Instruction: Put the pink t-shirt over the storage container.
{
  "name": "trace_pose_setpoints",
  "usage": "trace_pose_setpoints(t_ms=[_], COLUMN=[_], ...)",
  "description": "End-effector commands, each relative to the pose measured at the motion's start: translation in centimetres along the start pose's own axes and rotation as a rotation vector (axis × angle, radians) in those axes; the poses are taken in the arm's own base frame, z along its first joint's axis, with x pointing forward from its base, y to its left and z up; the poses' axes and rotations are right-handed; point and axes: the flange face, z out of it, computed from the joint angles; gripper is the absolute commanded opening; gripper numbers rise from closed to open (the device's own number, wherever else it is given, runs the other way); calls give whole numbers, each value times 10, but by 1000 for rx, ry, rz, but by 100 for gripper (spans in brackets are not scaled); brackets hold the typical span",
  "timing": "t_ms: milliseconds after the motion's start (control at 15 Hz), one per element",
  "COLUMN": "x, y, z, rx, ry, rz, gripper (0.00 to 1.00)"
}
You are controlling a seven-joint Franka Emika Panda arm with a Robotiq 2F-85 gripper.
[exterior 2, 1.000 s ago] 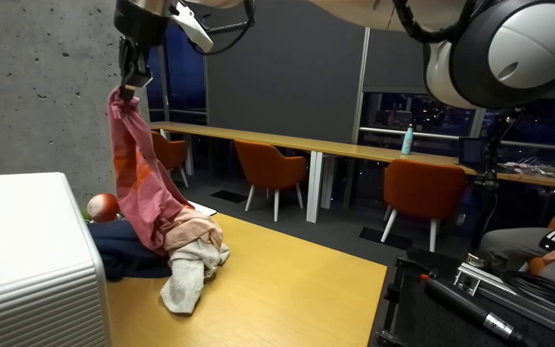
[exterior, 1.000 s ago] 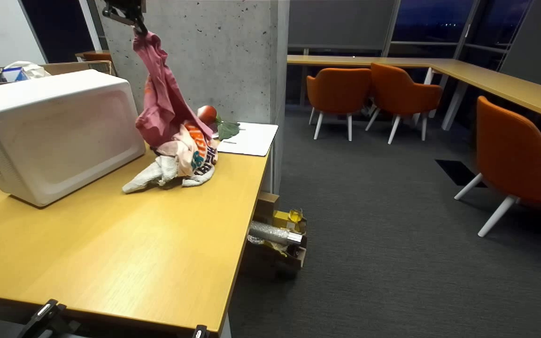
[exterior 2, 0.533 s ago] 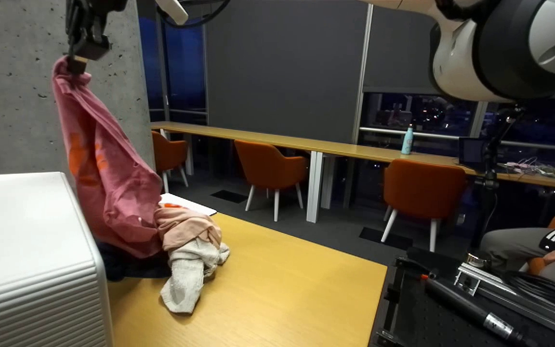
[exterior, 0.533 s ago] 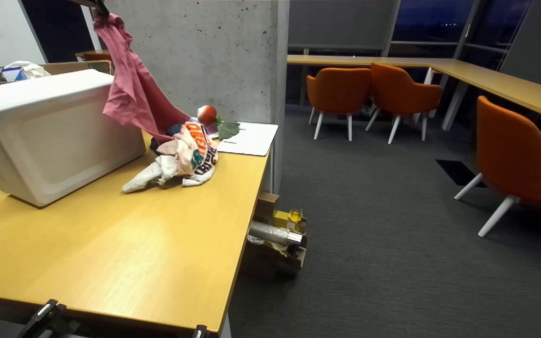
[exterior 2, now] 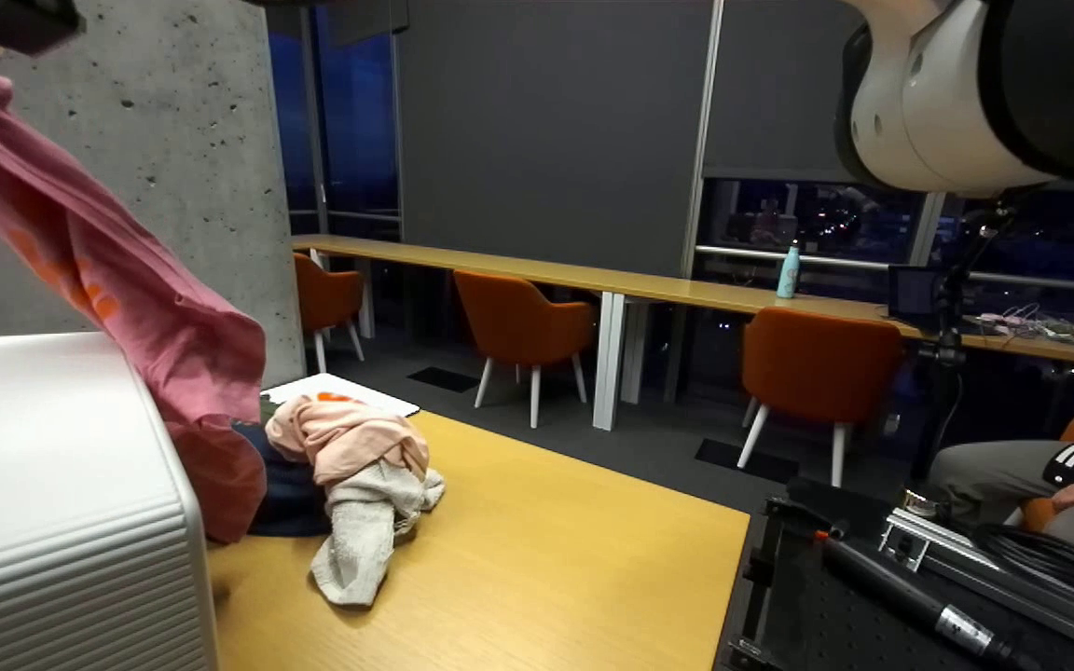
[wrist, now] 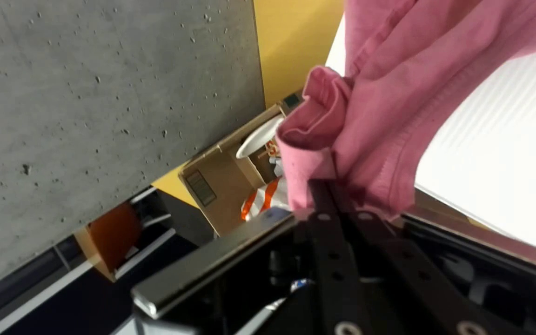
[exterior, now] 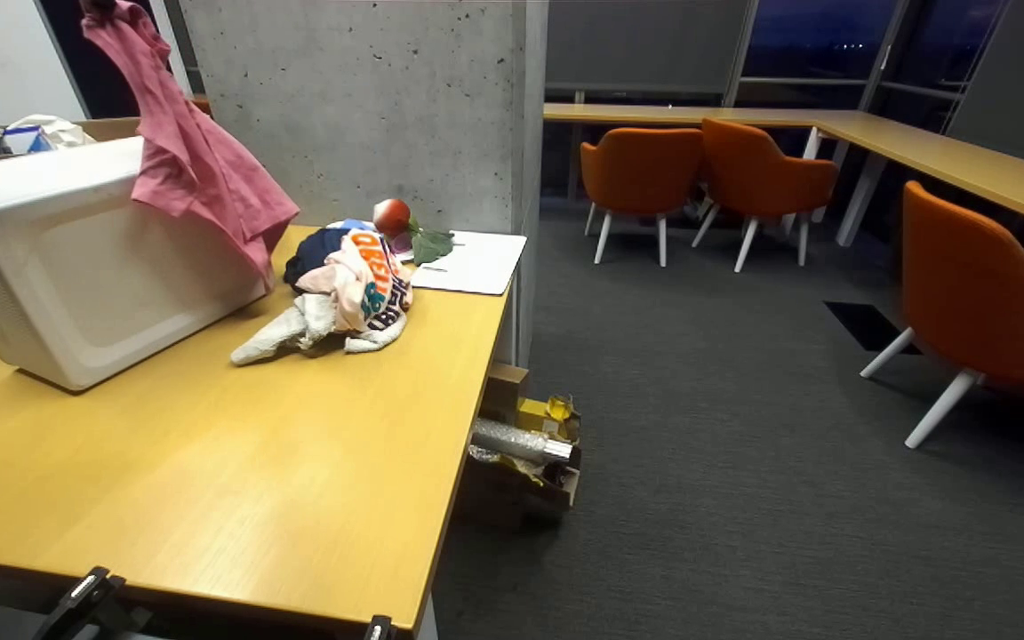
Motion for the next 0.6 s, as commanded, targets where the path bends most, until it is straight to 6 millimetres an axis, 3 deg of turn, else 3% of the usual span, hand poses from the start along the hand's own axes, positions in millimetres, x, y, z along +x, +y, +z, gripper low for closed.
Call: trace_pose_setpoints(t_ms=[0, 533], x=[25, 60], y=[-8, -37], z=[-5, 7], rx=[17, 143], ry=[99, 348], rz=[-88, -165], gripper=[1, 1])
